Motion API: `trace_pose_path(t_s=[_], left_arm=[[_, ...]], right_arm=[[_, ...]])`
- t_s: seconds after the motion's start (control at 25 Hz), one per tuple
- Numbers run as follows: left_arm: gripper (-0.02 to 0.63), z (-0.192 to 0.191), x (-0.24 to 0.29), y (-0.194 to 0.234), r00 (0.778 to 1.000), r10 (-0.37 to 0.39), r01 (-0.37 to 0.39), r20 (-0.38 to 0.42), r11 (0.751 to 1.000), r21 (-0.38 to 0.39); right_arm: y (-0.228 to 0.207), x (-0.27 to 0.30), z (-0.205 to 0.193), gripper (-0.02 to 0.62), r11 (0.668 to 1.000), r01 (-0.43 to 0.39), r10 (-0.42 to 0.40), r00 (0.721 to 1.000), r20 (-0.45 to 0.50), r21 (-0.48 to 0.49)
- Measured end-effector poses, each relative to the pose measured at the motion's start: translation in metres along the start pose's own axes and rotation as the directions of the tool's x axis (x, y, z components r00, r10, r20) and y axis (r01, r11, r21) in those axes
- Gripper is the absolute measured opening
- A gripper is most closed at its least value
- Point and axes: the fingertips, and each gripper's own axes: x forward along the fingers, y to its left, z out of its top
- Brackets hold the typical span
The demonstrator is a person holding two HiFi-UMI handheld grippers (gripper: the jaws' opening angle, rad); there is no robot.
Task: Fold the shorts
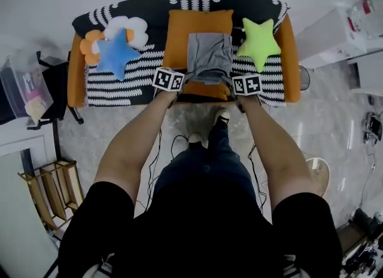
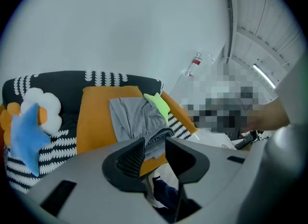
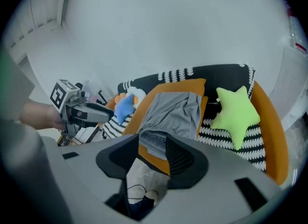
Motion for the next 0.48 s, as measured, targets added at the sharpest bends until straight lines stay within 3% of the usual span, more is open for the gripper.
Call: trace_pose_path(t_s=[0.48], left_arm=[[0.149, 0.066, -0.075, -0.024, 0.994, 0.012, -0.018, 0.112, 0.998, 0.055]], right_arm=[[0.036, -0.079, 0.080, 0.183, 0.997, 0.021, -0.009, 0.988, 0.154, -0.074]])
